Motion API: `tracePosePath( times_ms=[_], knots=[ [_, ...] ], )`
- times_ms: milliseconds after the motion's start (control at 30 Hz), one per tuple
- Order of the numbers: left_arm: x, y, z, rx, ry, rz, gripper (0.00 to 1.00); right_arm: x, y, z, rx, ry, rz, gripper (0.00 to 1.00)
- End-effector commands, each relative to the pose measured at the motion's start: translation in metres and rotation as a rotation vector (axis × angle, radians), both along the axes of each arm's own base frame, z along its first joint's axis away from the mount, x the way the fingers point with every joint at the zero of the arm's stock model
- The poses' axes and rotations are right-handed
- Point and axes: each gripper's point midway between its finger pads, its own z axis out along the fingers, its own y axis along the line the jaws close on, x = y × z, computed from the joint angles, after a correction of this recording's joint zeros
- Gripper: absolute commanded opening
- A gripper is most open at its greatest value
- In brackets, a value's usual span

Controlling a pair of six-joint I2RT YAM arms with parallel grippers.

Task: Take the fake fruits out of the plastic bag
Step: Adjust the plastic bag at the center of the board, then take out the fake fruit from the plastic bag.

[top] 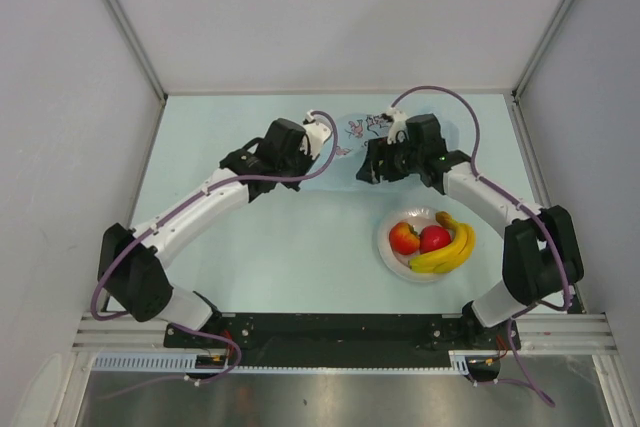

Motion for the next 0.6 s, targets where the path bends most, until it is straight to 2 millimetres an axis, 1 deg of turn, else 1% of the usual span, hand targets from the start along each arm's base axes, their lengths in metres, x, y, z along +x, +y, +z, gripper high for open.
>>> tracePosePath(
  times_ms=[0,33,67,100,133,167,233,300,333,367,400,433,467,500,567],
  knots=[
    [0.011,0.003,0.005,0.043,-0.047,-0.022,0.0,0.043,-0.025,0.021,0.111,-0.028,-0.182,0.7],
    [0.009,-0.002,0.005,0.026,-0.03,-0.036,0.0,0.047,-0.029,0.018,0.096,-0.035,-0.194,0.7],
    [0.005,-0.008,0.005,-0.006,-0.008,-0.051,0.0,0.049,-0.031,0.01,0.077,-0.02,-0.206,0.69],
    [0.004,-0.012,0.007,-0.023,0.0,-0.064,0.0,0.054,-0.039,0.005,0.04,-0.022,-0.253,0.68],
    [0.002,-0.015,0.006,-0.033,0.016,-0.073,0.0,0.055,-0.046,-0.003,0.009,-0.006,-0.29,0.68],
    [-0.001,-0.019,0.006,-0.055,0.031,-0.085,0.0,0.061,-0.056,-0.011,-0.033,-0.007,-0.349,0.7],
    [-0.002,-0.022,0.01,-0.072,0.032,-0.089,0.0,0.067,-0.062,-0.016,-0.059,-0.02,-0.386,0.72],
    [-0.006,-0.029,0.014,-0.105,0.045,-0.118,0.0,0.076,-0.071,-0.022,-0.094,-0.037,-0.435,0.76],
    [-0.008,-0.03,0.015,-0.11,0.053,-0.124,0.0,0.083,-0.073,-0.02,-0.104,-0.049,-0.455,0.78],
    [-0.009,-0.031,0.018,-0.119,0.051,-0.129,0.0,0.088,-0.08,-0.022,-0.126,-0.058,-0.494,0.82],
    [-0.012,-0.034,0.02,-0.135,0.061,-0.147,0.0,0.091,-0.082,-0.029,-0.143,-0.051,-0.509,0.85],
    [-0.015,-0.036,0.022,-0.146,0.07,-0.157,0.0,0.096,-0.088,-0.027,-0.158,-0.065,-0.542,0.91],
    [-0.017,-0.038,0.022,-0.155,0.079,-0.166,0.0,0.1,-0.091,-0.029,-0.18,-0.077,-0.557,0.99],
    [-0.022,-0.043,0.023,-0.176,0.097,-0.197,0.0,0.103,-0.092,-0.035,-0.191,-0.074,-0.554,1.0],
    [-0.026,-0.048,0.021,-0.191,0.118,-0.222,0.0,0.111,-0.091,-0.034,-0.199,-0.097,-0.555,1.0]
  ],
)
